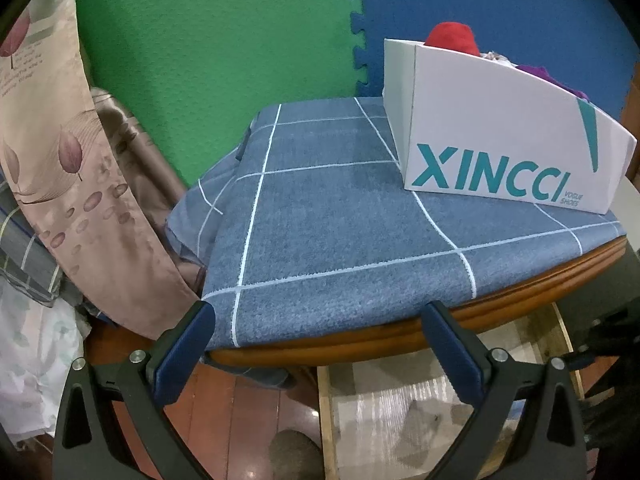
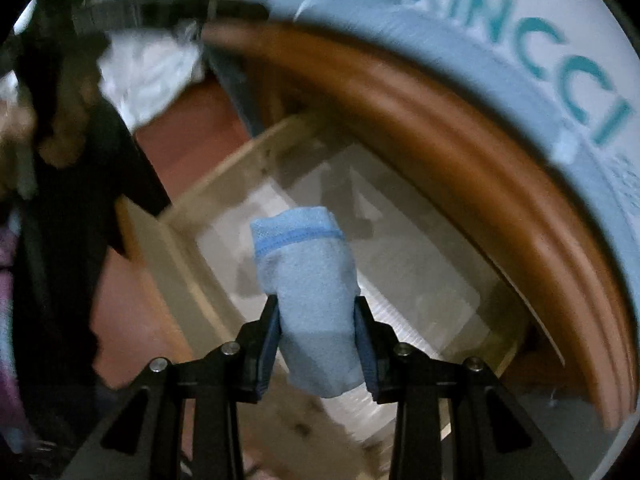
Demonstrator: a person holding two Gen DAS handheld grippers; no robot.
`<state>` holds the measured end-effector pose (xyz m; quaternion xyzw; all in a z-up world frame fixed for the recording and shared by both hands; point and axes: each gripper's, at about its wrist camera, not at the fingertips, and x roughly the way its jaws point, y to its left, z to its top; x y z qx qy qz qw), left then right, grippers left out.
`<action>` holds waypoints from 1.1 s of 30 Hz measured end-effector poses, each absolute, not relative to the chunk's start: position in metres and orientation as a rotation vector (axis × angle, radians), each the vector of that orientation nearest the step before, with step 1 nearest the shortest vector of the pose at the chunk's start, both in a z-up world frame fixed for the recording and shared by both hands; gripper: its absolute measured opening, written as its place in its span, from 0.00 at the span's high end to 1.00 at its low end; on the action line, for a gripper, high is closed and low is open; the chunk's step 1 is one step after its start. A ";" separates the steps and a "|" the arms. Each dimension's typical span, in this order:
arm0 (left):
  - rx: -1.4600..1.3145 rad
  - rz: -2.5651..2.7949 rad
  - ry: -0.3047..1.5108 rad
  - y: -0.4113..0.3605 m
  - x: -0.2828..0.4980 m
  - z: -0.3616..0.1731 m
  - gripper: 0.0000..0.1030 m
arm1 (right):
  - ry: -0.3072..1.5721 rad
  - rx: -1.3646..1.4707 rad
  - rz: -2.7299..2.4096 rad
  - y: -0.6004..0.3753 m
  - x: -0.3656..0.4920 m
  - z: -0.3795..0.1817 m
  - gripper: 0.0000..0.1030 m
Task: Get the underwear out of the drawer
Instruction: 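Lift the light-blue sock with the right gripper and carry it to the box, then lower the sock into the box and open the right gripper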
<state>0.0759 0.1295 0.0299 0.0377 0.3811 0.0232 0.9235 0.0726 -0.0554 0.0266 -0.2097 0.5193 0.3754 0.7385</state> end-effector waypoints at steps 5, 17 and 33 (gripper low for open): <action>0.078 0.052 0.777 0.129 0.074 0.031 0.00 | 1.137 -0.278 0.816 -0.081 0.075 0.052 0.66; 0.096 0.035 0.754 0.123 0.070 0.037 0.00 | 0.910 -0.097 0.810 -0.113 0.061 0.143 0.66; 0.201 0.012 0.748 0.097 0.065 0.038 0.00 | 0.646 -0.033 0.641 -0.162 0.154 0.265 0.66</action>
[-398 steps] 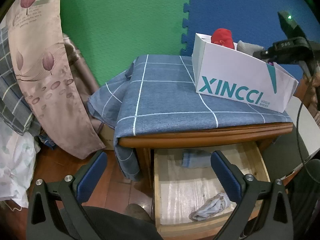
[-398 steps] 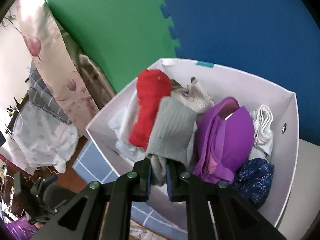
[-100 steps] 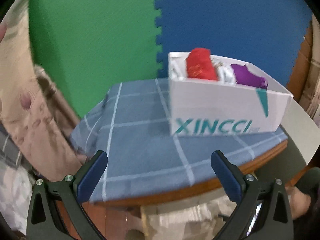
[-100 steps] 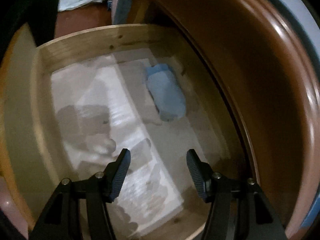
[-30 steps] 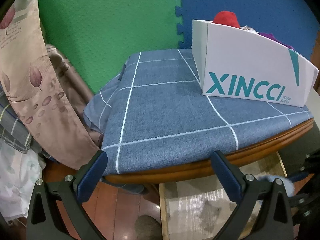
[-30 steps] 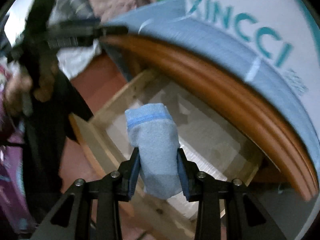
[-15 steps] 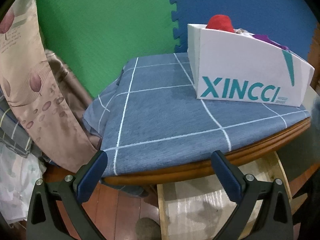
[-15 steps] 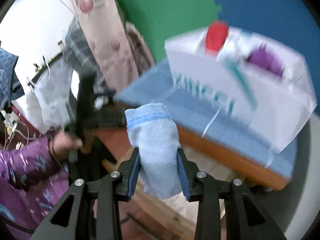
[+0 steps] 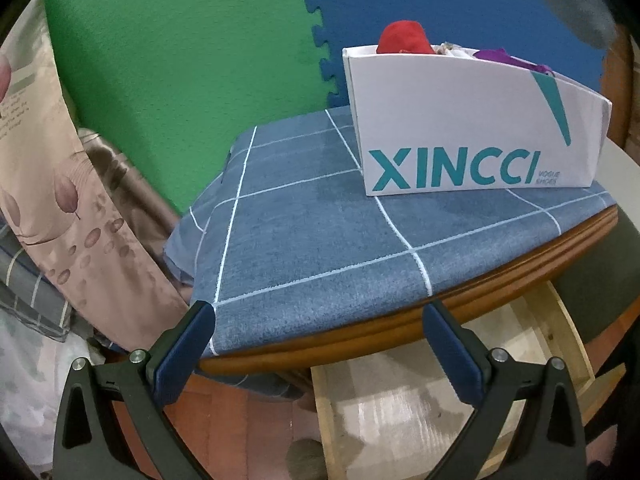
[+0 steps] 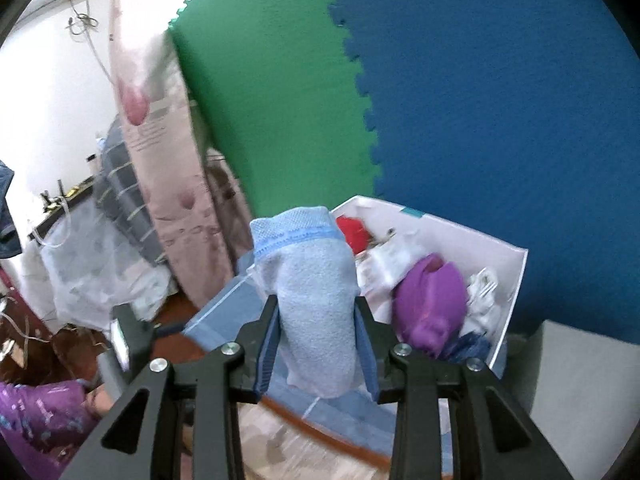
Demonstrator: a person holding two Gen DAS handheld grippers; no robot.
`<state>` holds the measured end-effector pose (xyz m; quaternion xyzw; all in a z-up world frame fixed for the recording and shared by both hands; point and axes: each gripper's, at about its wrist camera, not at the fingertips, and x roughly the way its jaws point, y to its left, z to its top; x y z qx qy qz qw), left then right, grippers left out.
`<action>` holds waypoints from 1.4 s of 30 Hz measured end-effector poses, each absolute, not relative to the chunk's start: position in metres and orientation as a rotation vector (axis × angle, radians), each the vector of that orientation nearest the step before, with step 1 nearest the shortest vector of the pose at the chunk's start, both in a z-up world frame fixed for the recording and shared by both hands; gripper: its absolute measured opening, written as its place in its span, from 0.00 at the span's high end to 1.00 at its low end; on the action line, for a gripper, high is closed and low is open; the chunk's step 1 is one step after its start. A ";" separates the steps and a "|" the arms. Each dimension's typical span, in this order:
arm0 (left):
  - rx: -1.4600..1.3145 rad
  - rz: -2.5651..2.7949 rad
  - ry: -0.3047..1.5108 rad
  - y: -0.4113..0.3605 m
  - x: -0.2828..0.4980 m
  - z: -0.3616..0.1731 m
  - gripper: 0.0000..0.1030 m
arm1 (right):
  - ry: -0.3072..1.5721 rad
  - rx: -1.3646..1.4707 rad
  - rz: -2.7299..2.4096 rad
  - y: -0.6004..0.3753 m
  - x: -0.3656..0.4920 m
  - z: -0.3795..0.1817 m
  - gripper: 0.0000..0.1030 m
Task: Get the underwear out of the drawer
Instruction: 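Lower the sock into the box and open the right gripper, then withdraw the open right tool from the box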
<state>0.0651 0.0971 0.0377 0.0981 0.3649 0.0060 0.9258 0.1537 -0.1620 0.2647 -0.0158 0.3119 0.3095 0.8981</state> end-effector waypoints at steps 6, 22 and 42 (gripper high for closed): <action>0.188 0.011 0.775 0.100 0.069 0.036 0.00 | 0.687 -0.014 0.606 -0.158 0.196 0.248 0.66; 0.182 0.012 0.801 0.101 0.072 0.032 0.00 | 0.810 -0.028 0.573 -0.137 0.240 0.198 0.66; 0.187 -0.023 0.850 0.093 0.072 0.031 0.00 | 0.635 0.076 0.497 -0.167 0.212 0.209 0.42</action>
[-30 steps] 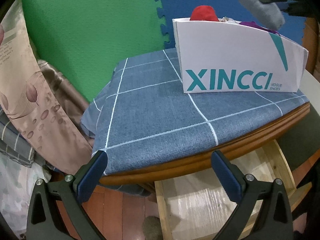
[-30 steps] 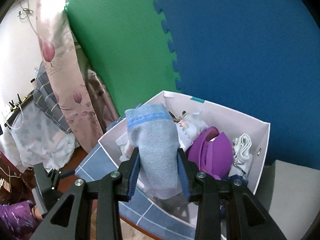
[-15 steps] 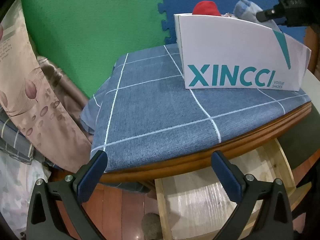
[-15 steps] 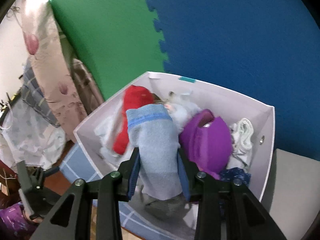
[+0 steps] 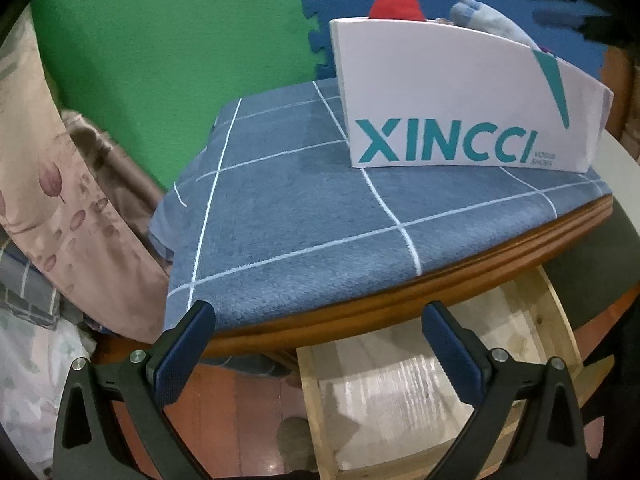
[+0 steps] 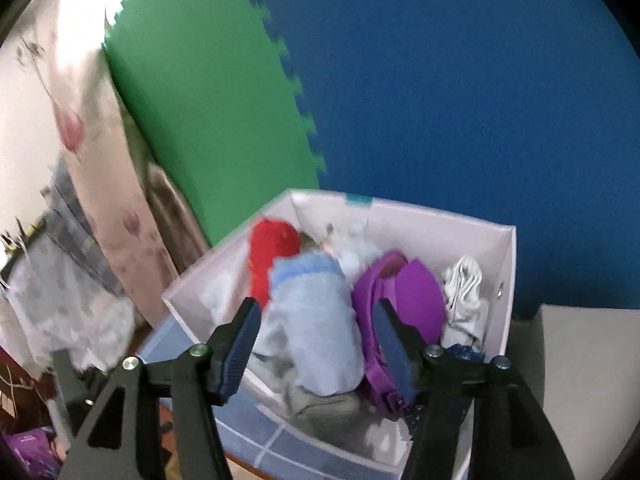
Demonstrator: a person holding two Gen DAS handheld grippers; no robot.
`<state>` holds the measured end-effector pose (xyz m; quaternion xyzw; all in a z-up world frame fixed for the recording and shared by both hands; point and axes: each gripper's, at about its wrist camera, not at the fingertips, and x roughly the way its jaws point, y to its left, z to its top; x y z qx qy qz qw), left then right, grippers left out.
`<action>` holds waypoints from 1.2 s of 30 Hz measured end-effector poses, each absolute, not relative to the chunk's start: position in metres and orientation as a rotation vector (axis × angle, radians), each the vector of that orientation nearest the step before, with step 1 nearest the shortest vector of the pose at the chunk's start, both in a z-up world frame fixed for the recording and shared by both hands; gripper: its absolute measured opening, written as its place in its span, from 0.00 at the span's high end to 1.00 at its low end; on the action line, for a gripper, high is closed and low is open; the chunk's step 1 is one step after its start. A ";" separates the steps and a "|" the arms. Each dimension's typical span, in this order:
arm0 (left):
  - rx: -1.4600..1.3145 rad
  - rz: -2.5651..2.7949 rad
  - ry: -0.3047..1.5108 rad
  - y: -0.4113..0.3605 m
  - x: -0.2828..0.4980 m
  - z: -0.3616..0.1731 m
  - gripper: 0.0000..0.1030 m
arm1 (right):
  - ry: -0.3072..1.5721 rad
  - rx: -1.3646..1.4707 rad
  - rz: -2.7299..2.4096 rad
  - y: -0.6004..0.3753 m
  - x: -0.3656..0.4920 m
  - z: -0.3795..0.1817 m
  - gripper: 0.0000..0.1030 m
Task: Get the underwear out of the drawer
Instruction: 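Withdraw the open right tool from the box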
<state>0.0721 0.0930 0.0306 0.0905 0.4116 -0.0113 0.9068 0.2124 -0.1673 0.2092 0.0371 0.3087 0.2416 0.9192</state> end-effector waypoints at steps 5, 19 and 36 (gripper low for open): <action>0.191 -0.017 0.830 0.085 0.063 0.040 0.00 | 0.471 0.091 0.502 -0.182 0.146 0.231 0.41; -0.047 0.044 0.636 0.068 0.016 0.122 0.00 | 0.386 0.051 0.532 -0.172 -0.001 0.209 0.21; -0.049 0.014 0.401 0.034 -0.048 0.242 0.00 | 0.398 0.112 0.566 -0.191 -0.033 0.199 0.21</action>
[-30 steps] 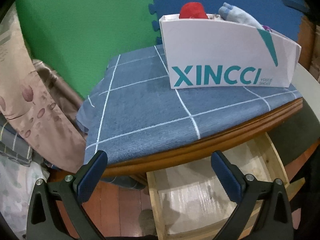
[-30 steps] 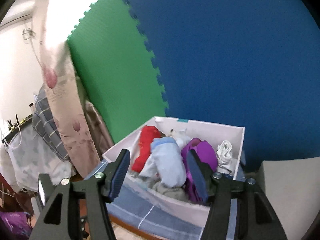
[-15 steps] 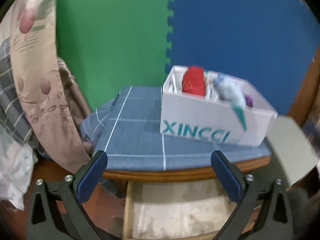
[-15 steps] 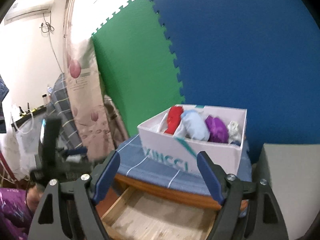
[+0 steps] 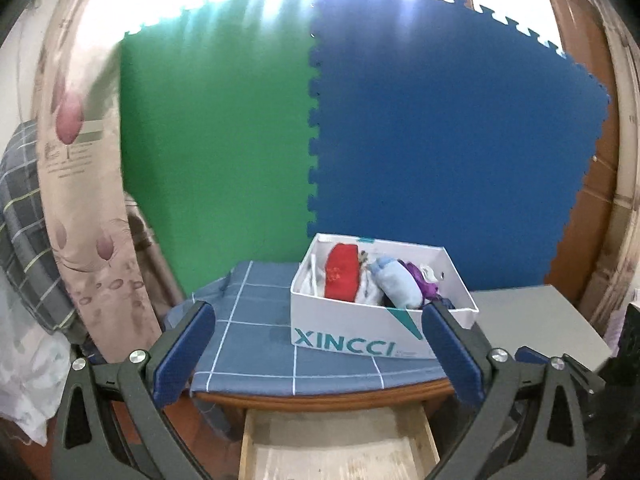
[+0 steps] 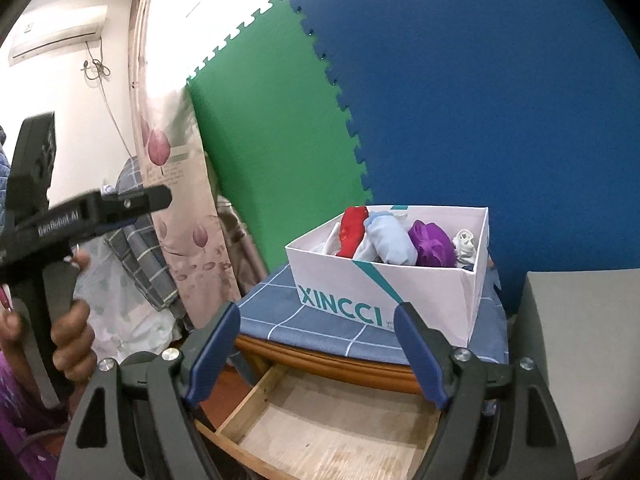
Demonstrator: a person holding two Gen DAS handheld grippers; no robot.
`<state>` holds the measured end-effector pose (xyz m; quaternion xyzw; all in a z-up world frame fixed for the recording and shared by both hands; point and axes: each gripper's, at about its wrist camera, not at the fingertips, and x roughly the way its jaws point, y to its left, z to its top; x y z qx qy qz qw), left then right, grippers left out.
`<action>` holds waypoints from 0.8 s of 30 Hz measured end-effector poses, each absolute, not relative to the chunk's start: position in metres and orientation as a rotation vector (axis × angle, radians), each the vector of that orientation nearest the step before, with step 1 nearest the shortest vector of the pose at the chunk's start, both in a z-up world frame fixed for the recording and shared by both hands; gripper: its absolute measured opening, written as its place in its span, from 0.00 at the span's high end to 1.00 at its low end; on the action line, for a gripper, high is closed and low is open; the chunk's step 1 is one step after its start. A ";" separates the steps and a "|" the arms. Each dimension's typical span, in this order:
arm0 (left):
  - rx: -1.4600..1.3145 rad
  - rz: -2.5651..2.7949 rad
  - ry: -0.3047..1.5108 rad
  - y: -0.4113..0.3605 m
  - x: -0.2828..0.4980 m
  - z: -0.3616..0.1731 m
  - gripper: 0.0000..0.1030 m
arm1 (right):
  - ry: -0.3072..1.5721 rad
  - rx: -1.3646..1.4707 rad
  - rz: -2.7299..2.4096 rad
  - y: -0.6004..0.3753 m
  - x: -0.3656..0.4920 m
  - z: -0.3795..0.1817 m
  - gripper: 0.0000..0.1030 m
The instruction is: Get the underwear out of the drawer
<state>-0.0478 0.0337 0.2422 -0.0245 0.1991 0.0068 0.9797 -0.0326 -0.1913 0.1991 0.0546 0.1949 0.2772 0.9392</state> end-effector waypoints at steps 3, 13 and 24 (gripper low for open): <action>-0.025 -0.039 0.464 0.028 -0.038 0.243 0.00 | 0.398 0.104 0.572 -0.190 -0.035 0.200 0.21; -0.108 -0.046 0.472 0.043 -0.035 0.232 0.00 | 0.394 0.103 0.582 -0.188 -0.040 0.202 0.21; -0.070 0.066 0.552 0.047 -0.014 0.194 0.00 | 0.429 0.108 0.589 -0.175 -0.038 0.188 0.21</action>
